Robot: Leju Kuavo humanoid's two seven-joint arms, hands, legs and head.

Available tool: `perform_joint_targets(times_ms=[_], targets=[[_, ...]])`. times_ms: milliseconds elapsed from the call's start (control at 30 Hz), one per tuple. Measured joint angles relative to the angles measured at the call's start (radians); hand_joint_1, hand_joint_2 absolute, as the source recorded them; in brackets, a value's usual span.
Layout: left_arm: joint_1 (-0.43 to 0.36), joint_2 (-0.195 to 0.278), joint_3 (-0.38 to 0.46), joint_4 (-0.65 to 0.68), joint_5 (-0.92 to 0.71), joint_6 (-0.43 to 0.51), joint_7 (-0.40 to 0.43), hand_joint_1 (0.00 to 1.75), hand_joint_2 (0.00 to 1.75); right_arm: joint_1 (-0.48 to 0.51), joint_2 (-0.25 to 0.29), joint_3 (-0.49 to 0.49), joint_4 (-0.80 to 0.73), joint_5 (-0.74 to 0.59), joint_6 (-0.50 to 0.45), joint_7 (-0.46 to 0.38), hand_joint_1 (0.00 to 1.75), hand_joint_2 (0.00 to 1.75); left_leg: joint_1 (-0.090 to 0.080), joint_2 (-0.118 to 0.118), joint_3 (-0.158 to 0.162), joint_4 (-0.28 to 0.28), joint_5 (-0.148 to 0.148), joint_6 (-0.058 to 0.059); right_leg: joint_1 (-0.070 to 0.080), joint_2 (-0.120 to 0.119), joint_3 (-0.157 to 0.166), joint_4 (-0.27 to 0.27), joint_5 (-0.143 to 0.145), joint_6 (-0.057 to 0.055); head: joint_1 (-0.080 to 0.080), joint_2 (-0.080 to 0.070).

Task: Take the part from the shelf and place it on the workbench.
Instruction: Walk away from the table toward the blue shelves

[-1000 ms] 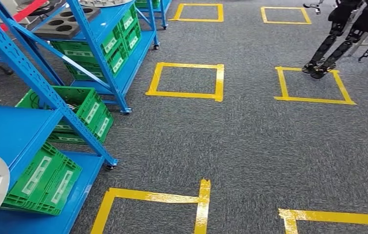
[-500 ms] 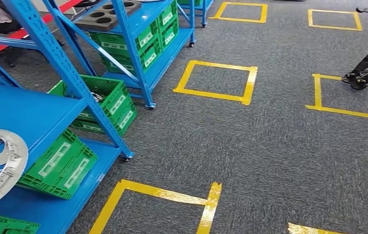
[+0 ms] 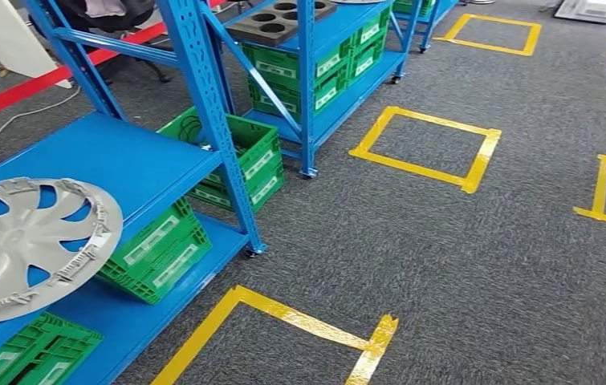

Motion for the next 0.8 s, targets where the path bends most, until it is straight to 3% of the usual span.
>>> perform_joint_targets(times_ms=[67,133,200,267,300,333,367,400,433,500,567,633,667,733,800], targets=[[0.001,-0.002,0.001,0.009,0.009,0.010,-0.010,0.00,0.00,-0.002,0.009,0.000,0.003,0.000,0.000,0.004,0.00,0.00,0.002,-0.021,-0.007,0.004,-0.001,-0.012,-0.002,0.031,0.029,-0.055,0.004,-0.010,0.000,0.000],[0.007,-0.002,0.003,0.022,0.022,0.021,-0.024,0.00,0.00,-0.006,0.028,0.001,0.006,0.002,-0.009,0.016,0.00,0.00,0.006,-0.039,-0.012,0.004,0.001,-0.024,0.001,0.015,0.036,-0.062,0.004,-0.025,0.000,0.000],[0.012,-0.001,0.009,0.037,0.035,0.027,-0.036,0.00,0.00,-0.010,0.049,0.002,0.012,0.009,-0.017,0.032,0.00,0.00,0.006,-0.012,-0.025,0.032,-0.019,-0.035,0.000,-0.010,0.041,-0.068,0.005,-0.039,-0.005,0.000],[0.012,0.000,0.019,0.053,0.045,0.027,-0.057,0.00,0.00,-0.016,0.068,0.005,0.023,0.019,-0.012,0.044,0.00,0.00,0.007,0.044,-0.075,0.134,-0.074,-0.045,0.001,-0.039,0.045,-0.071,0.003,-0.049,-0.012,0.000],[0.010,0.002,0.023,0.062,0.051,0.024,-0.073,0.00,0.00,-0.020,0.079,0.008,0.032,0.024,-0.003,0.048,0.00,0.00,0.009,0.060,-0.110,0.203,-0.104,-0.049,0.002,-0.056,0.046,-0.071,0.000,-0.052,-0.014,0.000],[0.009,0.004,0.028,0.071,0.057,0.021,-0.089,0.00,0.00,-0.024,0.087,0.011,0.041,0.030,0.006,0.051,0.00,0.00,0.011,0.067,-0.138,0.257,-0.121,-0.053,0.003,-0.072,0.047,-0.071,-0.002,-0.053,-0.014,0.000],[0.008,0.006,0.033,0.080,0.063,0.017,-0.106,0.00,0.00,-0.030,0.096,0.015,0.051,0.036,0.016,0.055,0.00,0.00,0.012,0.070,-0.152,0.282,-0.120,-0.055,0.004,-0.087,0.049,-0.071,-0.004,-0.054,-0.014,0.000],[0.008,0.007,0.038,0.091,0.071,0.014,-0.119,0.00,0.00,-0.037,0.105,0.019,0.061,0.043,0.025,0.058,0.00,0.00,0.014,0.073,-0.146,0.267,-0.098,-0.056,0.004,-0.100,0.052,-0.071,-0.006,-0.053,-0.014,0.000],[0.008,0.010,0.045,0.100,0.077,0.012,-0.128,0.00,0.00,-0.047,0.112,0.022,0.069,0.051,0.030,0.063,0.00,0.00,0.015,0.081,-0.122,0.216,-0.061,-0.055,0.004,-0.112,0.056,-0.071,-0.009,-0.052,-0.014,0.000],[0.003,0.014,0.057,0.116,0.086,0.003,-0.138,0.00,0.00,-0.066,0.124,0.029,0.080,0.067,0.035,0.073,0.00,0.00,0.008,0.127,-0.058,0.079,0.001,-0.046,0.007,-0.133,0.064,-0.071,-0.015,-0.046,-0.016,0.000],[-0.006,0.018,0.064,0.125,0.089,-0.006,-0.141,0.00,0.00,-0.083,0.131,0.038,0.087,0.076,0.036,0.081,0.00,0.00,-0.002,0.160,-0.028,0.011,0.015,-0.034,0.011,-0.154,0.069,-0.071,-0.021,-0.034,-0.017,0.000],[-0.010,0.020,0.069,0.133,0.088,-0.011,-0.141,0.00,0.00,-0.097,0.134,0.044,0.090,0.079,0.035,0.085,0.00,0.00,-0.004,0.143,-0.027,0.004,0.013,-0.023,0.013,-0.178,0.077,-0.076,-0.026,-0.023,-0.017,0.000],[-0.009,0.021,0.071,0.137,0.087,-0.013,-0.140,0.00,0.00,-0.103,0.135,0.046,0.091,0.080,0.034,0.086,0.00,0.00,-0.002,0.131,-0.025,0.000,0.016,-0.017,0.012,-0.174,0.079,-0.074,-0.031,-0.018,-0.016,0.000],[-0.010,0.022,0.073,0.144,0.086,-0.011,-0.139,0.00,0.00,-0.111,0.137,0.047,0.093,0.082,0.033,0.085,0.00,0.00,0.005,0.109,-0.019,-0.010,0.022,-0.004,0.010,-0.125,0.059,-0.025,-0.065,-0.011,-0.012,0.000],[-0.013,0.020,0.074,0.146,0.086,-0.008,-0.140,0.00,0.00,-0.110,0.137,0.047,0.096,0.084,0.032,0.085,0.00,0.00,0.007,0.084,-0.019,-0.012,0.023,0.004,0.008,-0.068,-0.007,0.103,-0.123,-0.008,-0.007,0.000]])
